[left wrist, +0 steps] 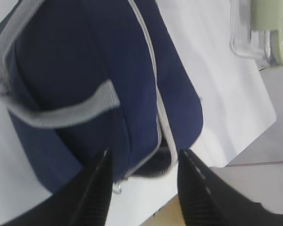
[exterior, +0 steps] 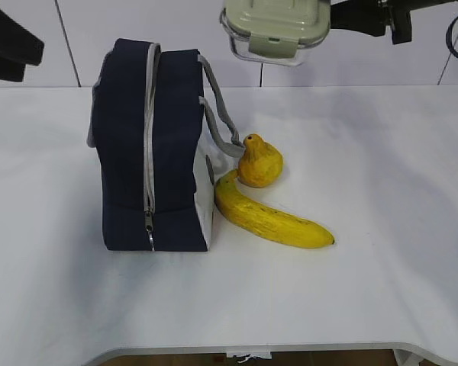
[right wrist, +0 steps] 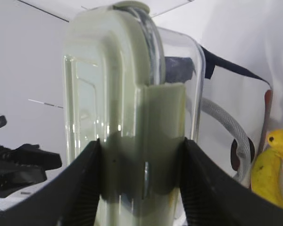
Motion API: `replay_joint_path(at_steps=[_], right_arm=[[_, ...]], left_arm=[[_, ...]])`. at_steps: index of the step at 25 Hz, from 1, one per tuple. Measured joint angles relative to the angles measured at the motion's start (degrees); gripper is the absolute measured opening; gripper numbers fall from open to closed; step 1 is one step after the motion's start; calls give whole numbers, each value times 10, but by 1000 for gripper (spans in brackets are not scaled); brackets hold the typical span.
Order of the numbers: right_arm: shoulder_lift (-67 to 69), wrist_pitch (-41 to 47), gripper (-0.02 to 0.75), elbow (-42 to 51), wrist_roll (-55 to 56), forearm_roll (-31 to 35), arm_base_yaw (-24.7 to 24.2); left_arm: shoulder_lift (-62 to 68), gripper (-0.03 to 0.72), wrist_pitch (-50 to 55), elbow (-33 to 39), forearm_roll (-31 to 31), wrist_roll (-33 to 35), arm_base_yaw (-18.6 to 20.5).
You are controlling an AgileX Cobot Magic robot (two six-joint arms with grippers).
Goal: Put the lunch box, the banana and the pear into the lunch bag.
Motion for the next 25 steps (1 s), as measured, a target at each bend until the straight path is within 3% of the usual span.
replay_joint_path(at_steps=[8, 22, 25], right_arm=[[0, -50, 366, 0, 0, 6, 43], [32, -77, 365, 0, 0, 44, 124], [48, -77, 365, 0, 0, 50, 138]], left_arm=[[135, 347, 3, -87, -84, 21, -1], [232, 344, 5, -120, -95, 23, -41], [236, 241, 4, -120, -95, 23, -45]])
